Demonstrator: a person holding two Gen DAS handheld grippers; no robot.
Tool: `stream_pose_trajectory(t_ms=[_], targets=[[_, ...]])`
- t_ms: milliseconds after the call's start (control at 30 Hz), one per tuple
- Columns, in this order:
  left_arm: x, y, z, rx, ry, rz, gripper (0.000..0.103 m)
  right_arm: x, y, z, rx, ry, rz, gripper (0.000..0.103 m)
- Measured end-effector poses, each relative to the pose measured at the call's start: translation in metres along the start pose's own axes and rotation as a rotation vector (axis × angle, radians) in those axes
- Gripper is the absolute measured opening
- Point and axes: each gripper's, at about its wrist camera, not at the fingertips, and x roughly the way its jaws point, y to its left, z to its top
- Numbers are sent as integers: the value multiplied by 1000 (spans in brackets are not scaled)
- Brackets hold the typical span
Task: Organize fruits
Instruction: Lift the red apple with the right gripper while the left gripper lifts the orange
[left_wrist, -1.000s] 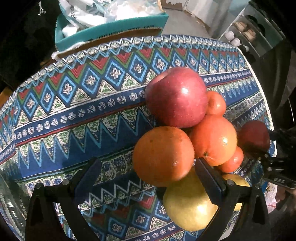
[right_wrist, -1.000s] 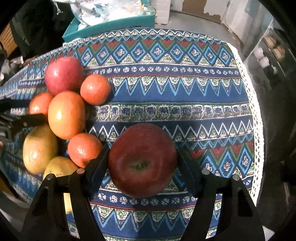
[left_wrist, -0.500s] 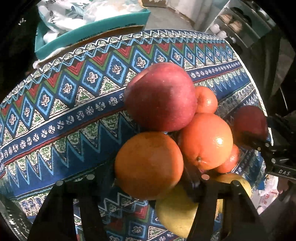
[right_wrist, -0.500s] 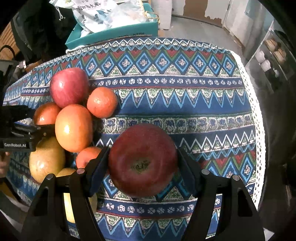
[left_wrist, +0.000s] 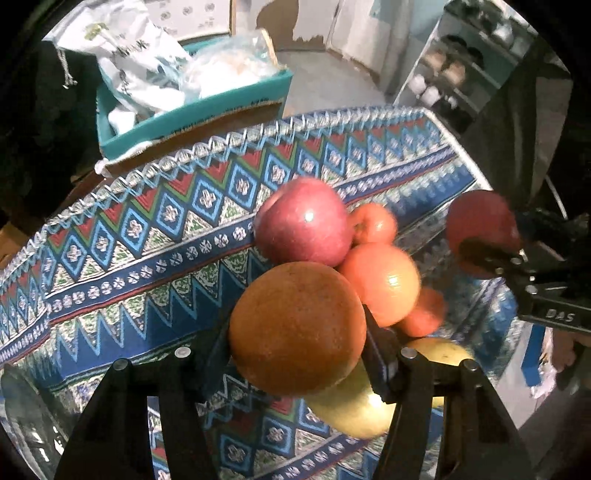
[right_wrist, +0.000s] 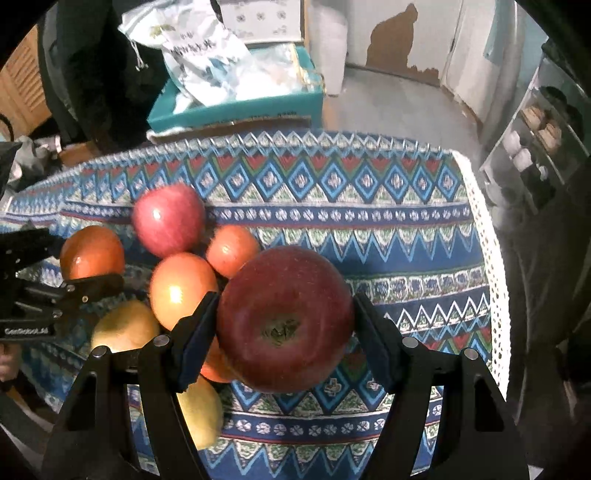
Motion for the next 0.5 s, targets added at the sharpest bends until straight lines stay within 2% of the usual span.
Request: stream_pose_trajectory(t_ms=[167,500], targets=[[-37,-13,-4,60,-79,34,64,-27,6,5,1,-59,7,72],[-95,-24,-10,69,-186,24,64,-83,16,16,7,-179,23,72]])
